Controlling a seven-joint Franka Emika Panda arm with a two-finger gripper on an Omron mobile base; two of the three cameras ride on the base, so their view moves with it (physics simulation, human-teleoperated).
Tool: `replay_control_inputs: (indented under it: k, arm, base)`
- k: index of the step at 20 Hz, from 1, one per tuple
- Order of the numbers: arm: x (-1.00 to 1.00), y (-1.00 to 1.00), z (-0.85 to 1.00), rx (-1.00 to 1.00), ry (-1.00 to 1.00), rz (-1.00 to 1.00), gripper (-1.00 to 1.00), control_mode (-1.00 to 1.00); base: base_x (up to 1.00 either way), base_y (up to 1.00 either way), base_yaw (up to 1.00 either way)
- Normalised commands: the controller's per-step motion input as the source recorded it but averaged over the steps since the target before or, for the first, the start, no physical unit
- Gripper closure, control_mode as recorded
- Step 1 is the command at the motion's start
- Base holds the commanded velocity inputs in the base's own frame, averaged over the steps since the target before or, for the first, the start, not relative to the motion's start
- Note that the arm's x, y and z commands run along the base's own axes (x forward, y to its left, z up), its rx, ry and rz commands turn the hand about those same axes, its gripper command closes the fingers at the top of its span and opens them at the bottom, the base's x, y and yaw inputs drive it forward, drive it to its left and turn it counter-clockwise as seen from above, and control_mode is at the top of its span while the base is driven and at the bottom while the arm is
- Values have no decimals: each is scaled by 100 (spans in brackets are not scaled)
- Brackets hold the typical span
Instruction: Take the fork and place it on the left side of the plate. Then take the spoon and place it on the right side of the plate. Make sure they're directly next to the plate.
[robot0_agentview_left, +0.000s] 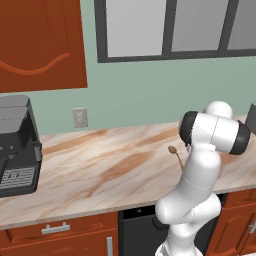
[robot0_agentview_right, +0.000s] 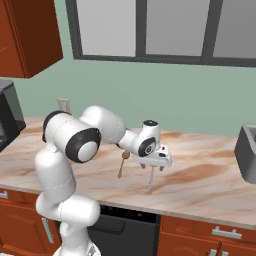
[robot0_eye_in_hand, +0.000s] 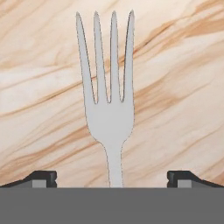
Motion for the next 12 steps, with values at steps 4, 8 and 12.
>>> replay_control_inputs:
  k: [4, 8, 12]
  arm:
    - [8, -9, -22, 0, 0, 0, -100, -100]
    - [12, -4, -19, 0, 0, 0, -100, -100]
    - [10, 0, -18, 0, 0, 0, -100, -100]
  base:
    - [0, 0, 0]
    - [0, 0, 0]
    - [0, 0, 0]
